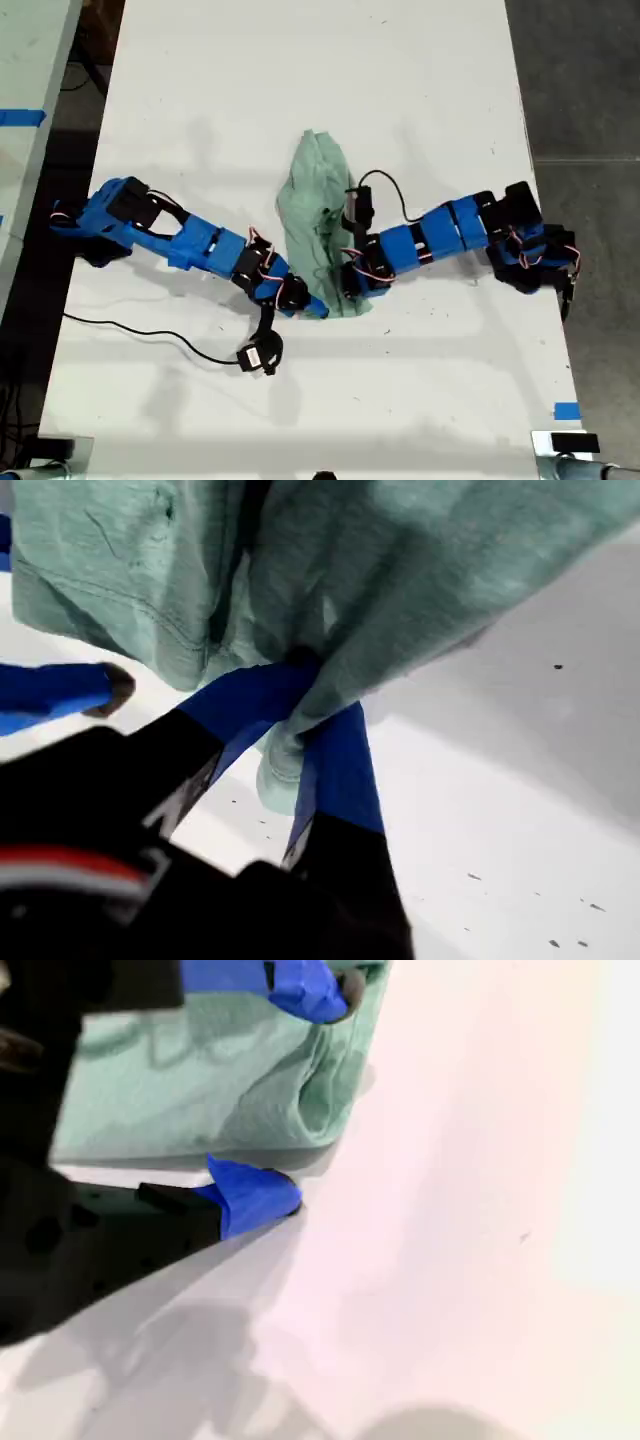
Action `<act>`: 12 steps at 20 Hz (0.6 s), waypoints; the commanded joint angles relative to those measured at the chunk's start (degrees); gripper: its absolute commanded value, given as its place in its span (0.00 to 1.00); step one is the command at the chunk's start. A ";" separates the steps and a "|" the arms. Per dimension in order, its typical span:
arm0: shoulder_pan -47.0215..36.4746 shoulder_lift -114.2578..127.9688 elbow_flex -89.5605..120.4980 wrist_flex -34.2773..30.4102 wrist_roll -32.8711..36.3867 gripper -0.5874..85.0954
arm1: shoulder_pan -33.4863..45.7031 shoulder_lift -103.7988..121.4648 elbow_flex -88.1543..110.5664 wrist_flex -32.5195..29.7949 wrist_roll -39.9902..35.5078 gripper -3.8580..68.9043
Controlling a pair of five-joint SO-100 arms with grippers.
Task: Fold t shirt
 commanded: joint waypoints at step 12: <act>-4.83 -0.70 -4.22 3.16 -3.25 0.01 | -2.99 -0.53 -2.72 0.53 0.44 0.07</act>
